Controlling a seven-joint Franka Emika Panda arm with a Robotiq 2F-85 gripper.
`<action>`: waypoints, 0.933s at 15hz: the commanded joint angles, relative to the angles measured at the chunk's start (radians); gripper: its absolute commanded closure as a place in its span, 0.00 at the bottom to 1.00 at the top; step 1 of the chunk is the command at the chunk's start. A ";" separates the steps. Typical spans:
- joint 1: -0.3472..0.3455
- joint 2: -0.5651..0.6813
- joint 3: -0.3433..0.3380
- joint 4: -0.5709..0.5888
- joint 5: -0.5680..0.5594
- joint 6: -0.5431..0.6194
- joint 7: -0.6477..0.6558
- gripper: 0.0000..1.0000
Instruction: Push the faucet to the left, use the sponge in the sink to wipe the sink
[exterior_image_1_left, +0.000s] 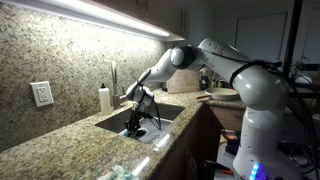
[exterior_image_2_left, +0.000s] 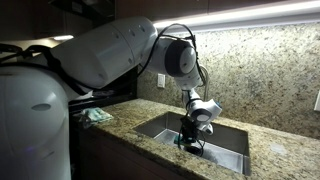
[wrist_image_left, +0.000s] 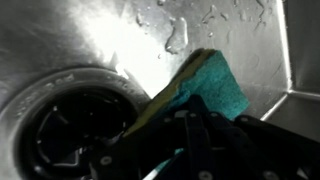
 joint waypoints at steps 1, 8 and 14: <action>-0.004 -0.014 -0.077 -0.064 -0.024 0.065 0.017 1.00; 0.013 0.001 -0.071 -0.052 -0.032 0.048 -0.004 1.00; 0.029 -0.044 -0.027 -0.093 -0.049 0.069 -0.053 1.00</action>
